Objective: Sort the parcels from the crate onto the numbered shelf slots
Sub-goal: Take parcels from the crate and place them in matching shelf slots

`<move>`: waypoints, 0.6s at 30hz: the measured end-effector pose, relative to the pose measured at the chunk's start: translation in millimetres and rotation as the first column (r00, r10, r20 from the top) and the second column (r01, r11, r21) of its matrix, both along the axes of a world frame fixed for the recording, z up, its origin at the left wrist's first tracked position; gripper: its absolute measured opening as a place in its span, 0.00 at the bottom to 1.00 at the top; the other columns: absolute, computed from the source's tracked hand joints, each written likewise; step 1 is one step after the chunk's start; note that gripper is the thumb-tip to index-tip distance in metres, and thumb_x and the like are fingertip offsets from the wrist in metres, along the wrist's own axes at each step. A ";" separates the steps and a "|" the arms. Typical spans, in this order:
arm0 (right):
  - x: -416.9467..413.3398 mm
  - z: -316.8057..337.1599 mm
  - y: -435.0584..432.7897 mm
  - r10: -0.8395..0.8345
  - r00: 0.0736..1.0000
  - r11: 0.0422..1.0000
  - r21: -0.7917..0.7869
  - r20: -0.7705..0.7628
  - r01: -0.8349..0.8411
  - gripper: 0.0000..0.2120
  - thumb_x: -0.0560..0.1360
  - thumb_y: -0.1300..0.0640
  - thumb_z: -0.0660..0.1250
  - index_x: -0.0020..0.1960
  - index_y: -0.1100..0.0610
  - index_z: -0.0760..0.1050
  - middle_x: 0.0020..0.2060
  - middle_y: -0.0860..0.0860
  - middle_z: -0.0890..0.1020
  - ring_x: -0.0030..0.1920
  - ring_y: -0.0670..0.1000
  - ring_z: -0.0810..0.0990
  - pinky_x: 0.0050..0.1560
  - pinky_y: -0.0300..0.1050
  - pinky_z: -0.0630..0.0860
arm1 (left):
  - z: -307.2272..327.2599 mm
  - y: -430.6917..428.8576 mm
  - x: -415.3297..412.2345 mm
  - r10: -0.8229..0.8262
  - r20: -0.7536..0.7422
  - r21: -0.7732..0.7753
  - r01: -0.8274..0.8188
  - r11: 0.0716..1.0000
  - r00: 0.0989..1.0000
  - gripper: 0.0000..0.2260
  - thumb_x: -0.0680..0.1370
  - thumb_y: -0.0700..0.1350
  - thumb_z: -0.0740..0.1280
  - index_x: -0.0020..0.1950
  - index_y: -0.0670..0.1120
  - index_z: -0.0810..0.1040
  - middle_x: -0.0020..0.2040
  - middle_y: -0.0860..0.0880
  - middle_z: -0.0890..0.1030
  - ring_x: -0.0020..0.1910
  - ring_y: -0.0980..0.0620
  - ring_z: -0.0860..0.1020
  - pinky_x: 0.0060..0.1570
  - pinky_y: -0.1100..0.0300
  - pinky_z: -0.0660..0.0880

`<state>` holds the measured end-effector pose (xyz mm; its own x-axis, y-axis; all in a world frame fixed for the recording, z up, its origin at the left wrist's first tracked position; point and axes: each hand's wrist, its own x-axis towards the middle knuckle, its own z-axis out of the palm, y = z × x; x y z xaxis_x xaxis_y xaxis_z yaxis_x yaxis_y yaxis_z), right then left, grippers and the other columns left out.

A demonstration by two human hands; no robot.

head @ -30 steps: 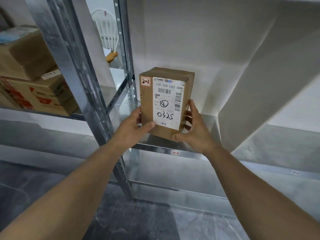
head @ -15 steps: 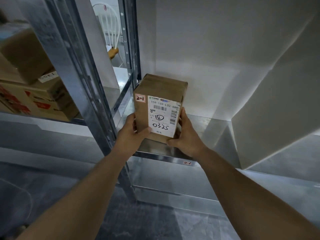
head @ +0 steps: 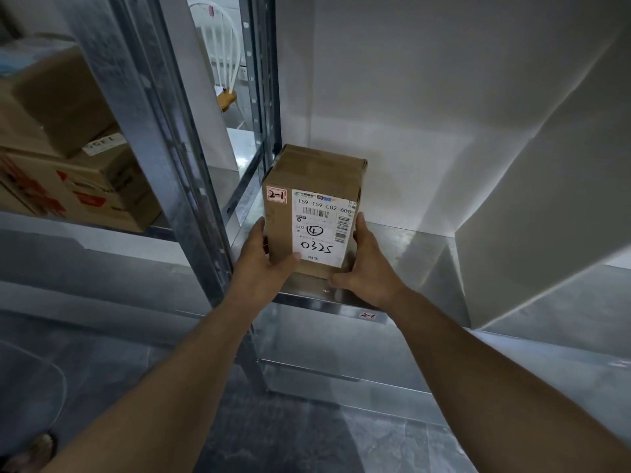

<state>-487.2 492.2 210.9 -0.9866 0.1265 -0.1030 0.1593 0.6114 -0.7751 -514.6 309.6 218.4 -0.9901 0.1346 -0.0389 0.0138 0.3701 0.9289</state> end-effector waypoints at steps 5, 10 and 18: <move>23.1 10.6 9.5 0.006 1.000 0.993 0.121 -0.004 -0.006 0.54 0.69 0.55 0.76 0.78 0.53 0.38 0.77 0.51 0.51 0.75 0.52 0.57 0.72 0.49 0.64 | -1.4 -6.1 15.2 0.062 0.040 -0.032 -0.061 0.998 0.997 0.39 0.75 0.48 0.71 0.78 0.51 0.51 0.73 0.48 0.65 0.72 0.47 0.65 0.68 0.45 0.67; 55.9 17.8 23.4 0.057 0.992 0.952 0.304 -0.115 -0.020 0.43 0.71 0.56 0.72 0.78 0.54 0.52 0.74 0.53 0.58 0.73 0.52 0.61 0.69 0.47 0.66 | -8.9 -9.2 68.5 0.152 -0.070 -0.096 -0.158 0.983 0.986 0.34 0.74 0.54 0.70 0.75 0.56 0.56 0.73 0.50 0.65 0.71 0.49 0.66 0.67 0.44 0.69; 135.0 25.2 34.5 0.213 0.962 0.880 0.462 -0.169 -0.114 0.24 0.73 0.54 0.69 0.67 0.57 0.72 0.63 0.56 0.73 0.63 0.57 0.71 0.62 0.48 0.69 | -7.5 12.7 171.8 0.231 -0.201 -0.389 -0.294 0.873 0.952 0.30 0.77 0.54 0.67 0.75 0.47 0.62 0.71 0.46 0.68 0.69 0.46 0.68 0.63 0.52 0.69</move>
<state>-352.1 526.7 236.1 -0.9892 -0.0551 0.1357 -0.1078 0.9013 -0.4196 -342.8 322.3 210.9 -0.9854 -0.1280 0.1120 -0.0160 0.7255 0.6880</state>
